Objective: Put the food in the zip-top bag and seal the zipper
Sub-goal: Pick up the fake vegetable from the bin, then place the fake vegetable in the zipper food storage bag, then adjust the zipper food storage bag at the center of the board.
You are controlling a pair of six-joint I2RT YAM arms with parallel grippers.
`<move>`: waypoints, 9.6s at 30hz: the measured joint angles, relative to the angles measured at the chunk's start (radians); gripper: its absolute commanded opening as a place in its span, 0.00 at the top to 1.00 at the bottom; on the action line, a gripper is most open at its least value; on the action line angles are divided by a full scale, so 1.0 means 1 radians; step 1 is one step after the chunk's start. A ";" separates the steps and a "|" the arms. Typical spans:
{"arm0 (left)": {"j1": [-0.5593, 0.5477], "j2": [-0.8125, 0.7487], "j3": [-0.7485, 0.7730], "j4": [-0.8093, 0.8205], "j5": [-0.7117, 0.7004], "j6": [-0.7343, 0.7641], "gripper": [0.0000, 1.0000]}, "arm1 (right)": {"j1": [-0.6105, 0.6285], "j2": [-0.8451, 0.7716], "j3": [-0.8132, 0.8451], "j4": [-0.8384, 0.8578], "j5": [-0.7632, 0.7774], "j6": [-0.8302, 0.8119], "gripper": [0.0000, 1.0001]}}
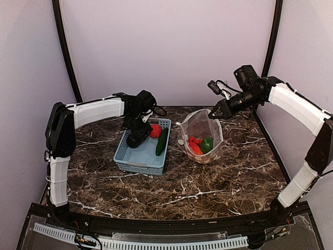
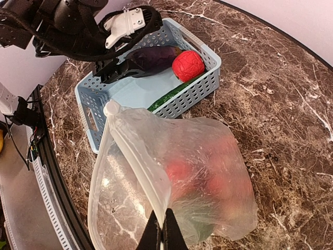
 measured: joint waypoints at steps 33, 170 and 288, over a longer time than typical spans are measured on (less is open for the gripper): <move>0.038 0.129 0.046 -0.026 -0.035 0.040 0.26 | 0.000 -0.007 -0.011 -0.001 -0.010 0.000 1.00; -0.244 -0.086 -0.317 0.998 0.592 -1.165 0.06 | 0.044 -0.087 -0.119 0.076 -0.061 0.009 1.00; -0.134 -0.485 -0.575 0.653 0.194 -0.340 0.11 | -0.105 -0.015 -0.150 0.172 -0.073 -0.045 1.00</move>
